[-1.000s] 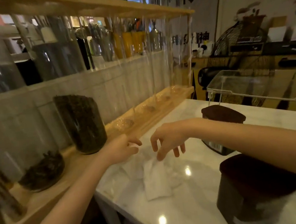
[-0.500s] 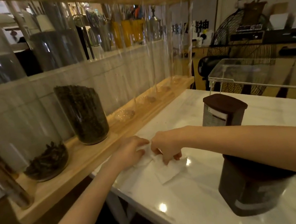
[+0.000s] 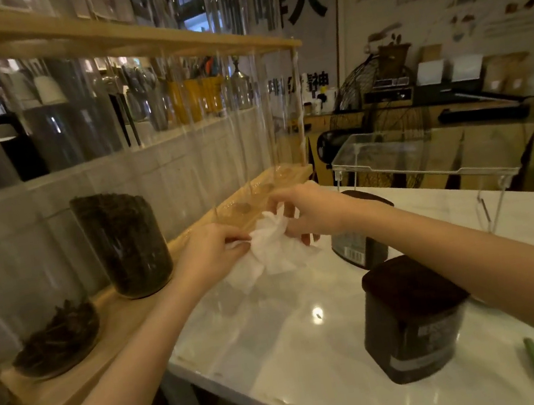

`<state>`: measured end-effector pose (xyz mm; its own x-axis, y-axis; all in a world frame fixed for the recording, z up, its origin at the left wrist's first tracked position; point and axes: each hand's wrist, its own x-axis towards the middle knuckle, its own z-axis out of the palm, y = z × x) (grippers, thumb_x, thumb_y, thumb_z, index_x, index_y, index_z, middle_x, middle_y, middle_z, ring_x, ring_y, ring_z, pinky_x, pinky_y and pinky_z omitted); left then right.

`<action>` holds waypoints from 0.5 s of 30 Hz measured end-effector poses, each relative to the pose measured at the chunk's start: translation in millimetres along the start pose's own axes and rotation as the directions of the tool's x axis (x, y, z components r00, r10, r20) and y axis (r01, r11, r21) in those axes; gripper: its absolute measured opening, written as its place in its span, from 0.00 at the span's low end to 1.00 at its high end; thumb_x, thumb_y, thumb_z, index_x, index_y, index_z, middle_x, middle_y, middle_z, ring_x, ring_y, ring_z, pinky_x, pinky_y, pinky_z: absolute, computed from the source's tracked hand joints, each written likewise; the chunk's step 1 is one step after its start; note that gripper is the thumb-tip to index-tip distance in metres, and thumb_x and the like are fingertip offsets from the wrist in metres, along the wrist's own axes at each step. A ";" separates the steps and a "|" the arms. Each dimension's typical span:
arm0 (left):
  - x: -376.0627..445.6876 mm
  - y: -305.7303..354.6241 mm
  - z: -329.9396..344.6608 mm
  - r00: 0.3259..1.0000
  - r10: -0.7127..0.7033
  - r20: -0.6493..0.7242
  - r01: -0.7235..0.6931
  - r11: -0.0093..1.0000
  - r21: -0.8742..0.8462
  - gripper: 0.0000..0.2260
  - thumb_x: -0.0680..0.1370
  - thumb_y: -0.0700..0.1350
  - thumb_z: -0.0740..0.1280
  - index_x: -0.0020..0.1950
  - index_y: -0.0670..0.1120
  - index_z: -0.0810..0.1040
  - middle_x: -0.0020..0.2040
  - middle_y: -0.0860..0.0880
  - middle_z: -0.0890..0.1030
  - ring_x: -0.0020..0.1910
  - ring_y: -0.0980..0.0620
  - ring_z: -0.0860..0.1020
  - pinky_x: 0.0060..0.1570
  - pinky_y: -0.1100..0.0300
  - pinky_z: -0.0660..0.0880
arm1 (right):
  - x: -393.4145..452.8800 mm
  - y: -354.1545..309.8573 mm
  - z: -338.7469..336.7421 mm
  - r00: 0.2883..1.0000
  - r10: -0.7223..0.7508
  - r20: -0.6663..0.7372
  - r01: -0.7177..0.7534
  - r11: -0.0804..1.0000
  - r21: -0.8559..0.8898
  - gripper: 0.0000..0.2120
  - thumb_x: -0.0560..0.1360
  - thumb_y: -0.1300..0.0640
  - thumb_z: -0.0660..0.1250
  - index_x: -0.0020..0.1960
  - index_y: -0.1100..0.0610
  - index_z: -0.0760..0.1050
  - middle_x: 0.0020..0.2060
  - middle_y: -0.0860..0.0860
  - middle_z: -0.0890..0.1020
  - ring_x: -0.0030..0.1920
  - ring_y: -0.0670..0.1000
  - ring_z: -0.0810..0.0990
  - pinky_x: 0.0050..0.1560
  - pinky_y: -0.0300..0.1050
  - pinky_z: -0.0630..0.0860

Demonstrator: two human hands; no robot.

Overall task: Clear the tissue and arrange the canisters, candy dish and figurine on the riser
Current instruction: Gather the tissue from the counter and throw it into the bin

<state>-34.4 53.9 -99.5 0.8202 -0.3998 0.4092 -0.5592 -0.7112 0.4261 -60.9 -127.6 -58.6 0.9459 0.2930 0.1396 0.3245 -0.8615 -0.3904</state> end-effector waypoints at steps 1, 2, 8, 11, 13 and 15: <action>0.8 8.8 -3.9 1.000 0.022 -0.017 -0.022 1.000 -0.020 0.09 0.73 0.45 0.67 0.51 0.47 0.82 0.49 0.48 0.84 0.48 0.51 0.79 0.51 0.55 0.76 | -9.1 -0.1 -6.6 0.998 -0.002 -0.056 0.003 1.000 0.011 0.12 0.73 0.65 0.65 0.56 0.58 0.72 0.48 0.57 0.80 0.30 0.48 0.80 0.32 0.46 0.81; 1.7 17.7 -6.6 0.998 0.046 -0.032 -0.047 0.998 -0.042 0.09 0.73 0.45 0.67 0.51 0.47 0.82 0.50 0.48 0.84 0.49 0.51 0.79 0.51 0.56 0.75 | -18.8 -0.1 -13.1 0.994 0.002 -0.108 0.000 1.000 0.014 0.10 0.73 0.64 0.64 0.55 0.58 0.73 0.48 0.56 0.81 0.30 0.46 0.80 0.33 0.44 0.81; 6.3 84.2 -9.5 0.963 0.231 -0.141 -0.252 0.954 -0.162 0.09 0.72 0.44 0.67 0.52 0.48 0.81 0.47 0.49 0.83 0.44 0.56 0.77 0.39 0.72 0.66 | -90.4 1.0 -53.9 0.920 0.125 -0.371 -0.121 0.992 0.034 0.07 0.73 0.63 0.65 0.50 0.58 0.79 0.46 0.55 0.82 0.40 0.52 0.81 0.41 0.43 0.81; -3.3 123.2 -4.9 0.942 0.312 -0.125 -0.334 0.913 -0.236 0.10 0.73 0.43 0.67 0.54 0.49 0.80 0.48 0.51 0.81 0.47 0.54 0.77 0.42 0.70 0.68 | -135.3 2.1 -69.0 0.857 0.211 -0.470 -0.180 0.978 0.109 0.08 0.73 0.64 0.65 0.50 0.59 0.80 0.44 0.55 0.83 0.39 0.51 0.81 0.44 0.46 0.81; -14.8 148.5 -0.8 0.925 0.359 -0.123 -0.380 0.879 -0.289 0.09 0.72 0.42 0.67 0.52 0.48 0.81 0.47 0.53 0.81 0.46 0.55 0.76 0.41 0.70 0.68 | -167.9 2.0 -74.5 0.819 0.265 -0.509 -0.219 0.964 0.149 0.09 0.73 0.64 0.64 0.50 0.58 0.80 0.41 0.53 0.83 0.37 0.47 0.82 0.41 0.41 0.82; -29.5 172.1 4.8 0.911 0.399 -0.108 -0.411 0.851 -0.327 0.09 0.72 0.42 0.67 0.51 0.48 0.81 0.45 0.54 0.80 0.44 0.57 0.76 0.41 0.72 0.68 | -201.3 1.0 -77.0 0.786 0.308 -0.537 -0.253 0.951 0.175 0.09 0.73 0.63 0.64 0.51 0.58 0.80 0.37 0.46 0.81 0.34 0.41 0.80 0.38 0.35 0.80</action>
<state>-154.3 -59.5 -42.1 0.5110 -0.5853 0.6295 -0.8525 -0.2516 0.4581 -251.4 -219.4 -17.1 0.8398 -0.2575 0.4780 0.0702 -0.8216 -0.5658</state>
